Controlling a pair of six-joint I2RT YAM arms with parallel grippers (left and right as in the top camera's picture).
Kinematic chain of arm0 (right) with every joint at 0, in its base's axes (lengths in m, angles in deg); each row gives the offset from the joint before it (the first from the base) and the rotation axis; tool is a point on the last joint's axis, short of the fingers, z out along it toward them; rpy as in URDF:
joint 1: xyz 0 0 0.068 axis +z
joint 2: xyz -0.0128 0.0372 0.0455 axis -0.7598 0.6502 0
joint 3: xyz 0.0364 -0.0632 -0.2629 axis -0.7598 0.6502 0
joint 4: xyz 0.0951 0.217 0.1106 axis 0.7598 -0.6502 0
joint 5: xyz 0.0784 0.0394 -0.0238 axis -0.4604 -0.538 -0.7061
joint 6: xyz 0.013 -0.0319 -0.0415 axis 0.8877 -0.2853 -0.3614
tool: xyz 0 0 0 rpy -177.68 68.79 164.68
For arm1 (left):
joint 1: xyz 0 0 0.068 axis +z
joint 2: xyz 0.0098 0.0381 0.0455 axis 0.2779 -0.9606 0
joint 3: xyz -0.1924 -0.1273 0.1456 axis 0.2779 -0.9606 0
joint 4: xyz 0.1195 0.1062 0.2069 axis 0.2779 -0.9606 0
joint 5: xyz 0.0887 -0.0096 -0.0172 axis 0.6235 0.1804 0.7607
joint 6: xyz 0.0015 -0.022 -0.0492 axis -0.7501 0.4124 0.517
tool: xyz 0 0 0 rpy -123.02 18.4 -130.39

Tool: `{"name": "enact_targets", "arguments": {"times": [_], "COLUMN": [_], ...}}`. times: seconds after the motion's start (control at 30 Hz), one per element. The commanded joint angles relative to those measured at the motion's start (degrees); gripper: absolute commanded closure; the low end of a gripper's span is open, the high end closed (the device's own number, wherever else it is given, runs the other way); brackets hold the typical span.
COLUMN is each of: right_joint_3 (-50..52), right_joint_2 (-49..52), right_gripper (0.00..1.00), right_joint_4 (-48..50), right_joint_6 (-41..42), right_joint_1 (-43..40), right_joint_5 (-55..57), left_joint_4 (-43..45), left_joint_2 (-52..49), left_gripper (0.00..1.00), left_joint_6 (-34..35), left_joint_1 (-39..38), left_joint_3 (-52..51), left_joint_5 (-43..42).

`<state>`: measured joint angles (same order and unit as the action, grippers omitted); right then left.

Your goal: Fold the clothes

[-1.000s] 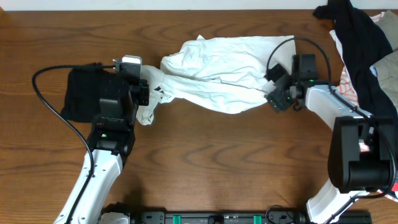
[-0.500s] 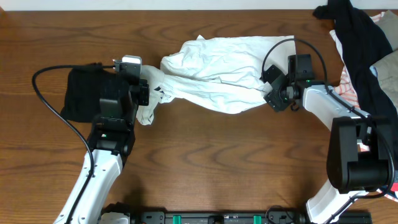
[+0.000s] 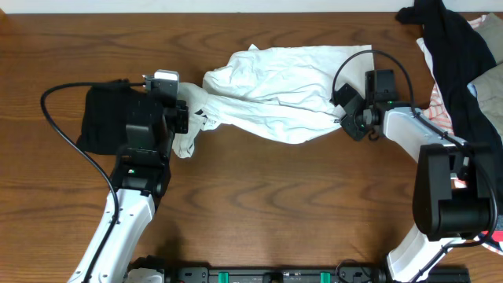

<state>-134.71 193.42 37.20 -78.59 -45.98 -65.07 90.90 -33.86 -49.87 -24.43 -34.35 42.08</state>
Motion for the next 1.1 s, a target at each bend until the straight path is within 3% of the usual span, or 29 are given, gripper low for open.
{"name": "enact_targets", "arguments": {"times": [0.0, 0.2, 0.5, 0.77, 1.07], "right_joint_3": [-0.63, -0.63, -0.87, -4.44, -15.17], "right_joint_2": [0.72, 0.72, -3.28, -22.69, -38.36], "right_gripper": [0.65, 0.98, 0.99, 0.99, 0.99], "right_joint_4": [-0.04, 0.0, -0.39, -2.8, -14.67], "right_joint_6": [-0.15, 0.74, 13.64, 23.69, 24.17], "right_joint_1": [-0.52, -0.5, -0.5, -1.7, -8.22], "right_joint_5": [-0.07, -0.07, -0.07, 3.72, 9.86], "left_joint_4": [0.42, 0.42, 0.7, -1.95, -9.75], "left_joint_2": [1.09, 1.09, 1.57, 4.7, 10.36], "left_gripper": [0.94, 0.94, 0.94, 0.94, 0.94], "left_joint_6": [0.59, 0.59, 0.63, 1.18, -1.88], "left_joint_1": [0.2, 0.2, -0.24, -2.19, -2.19], "left_joint_3": [0.26, 0.26, 0.7, 7.17, 17.59], "left_joint_5": [0.07, 0.07, -2.6, -3.37, -3.37]}}
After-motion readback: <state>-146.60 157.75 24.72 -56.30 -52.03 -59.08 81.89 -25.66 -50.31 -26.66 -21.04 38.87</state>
